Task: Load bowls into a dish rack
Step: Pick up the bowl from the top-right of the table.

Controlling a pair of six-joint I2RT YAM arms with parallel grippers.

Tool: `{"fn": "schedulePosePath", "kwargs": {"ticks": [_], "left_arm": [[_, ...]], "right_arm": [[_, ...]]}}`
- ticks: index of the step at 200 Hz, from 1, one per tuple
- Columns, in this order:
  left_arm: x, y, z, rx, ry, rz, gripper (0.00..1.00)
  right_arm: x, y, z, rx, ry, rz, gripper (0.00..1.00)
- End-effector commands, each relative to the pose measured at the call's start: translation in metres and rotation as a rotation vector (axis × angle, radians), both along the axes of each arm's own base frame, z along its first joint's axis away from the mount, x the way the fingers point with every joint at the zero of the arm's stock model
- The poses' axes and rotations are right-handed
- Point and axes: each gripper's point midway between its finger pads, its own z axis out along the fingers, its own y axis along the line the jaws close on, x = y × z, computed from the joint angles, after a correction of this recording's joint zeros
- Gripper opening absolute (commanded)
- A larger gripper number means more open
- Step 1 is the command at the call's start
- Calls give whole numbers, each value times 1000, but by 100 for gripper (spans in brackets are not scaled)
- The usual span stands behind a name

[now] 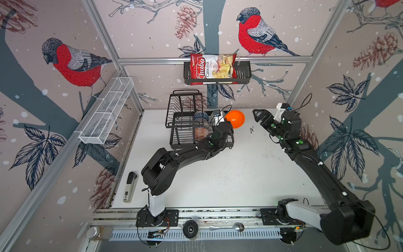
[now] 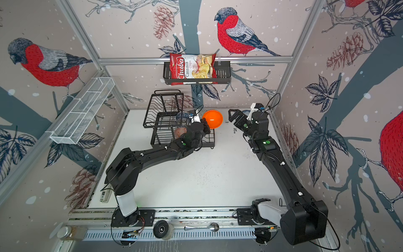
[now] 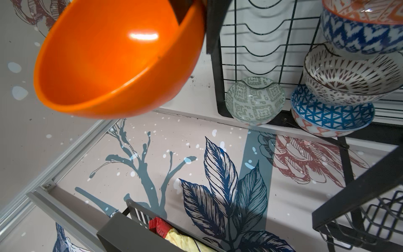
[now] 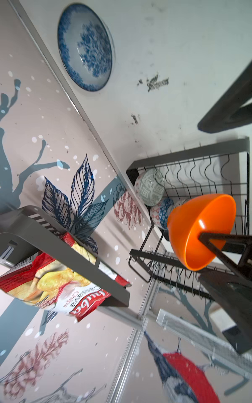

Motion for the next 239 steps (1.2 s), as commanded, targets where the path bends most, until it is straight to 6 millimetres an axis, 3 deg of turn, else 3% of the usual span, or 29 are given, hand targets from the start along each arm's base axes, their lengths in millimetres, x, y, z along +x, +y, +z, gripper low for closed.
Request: {"fn": "schedulePosePath", "kwargs": {"ticks": [1,51,105,109,147,239], "left_arm": [[6,8,31,-46,-113,73,0],[5,9,31,-14,-156,104,0],[4,4,23,9,-165,107,0],[3,4,23,8,-168,105,0],[-4,2,22,20,-191,110,0],[-19,1,24,24,-238,104,0]], "right_arm": [[-3,22,28,214,-21,97,100],[-4,51,46,431,-3,206,100],[-12,75,55,530,19,284,91],[-7,78,45,533,47,281,91],[-3,89,26,637,116,297,85],[19,98,9,707,183,222,63]]}}
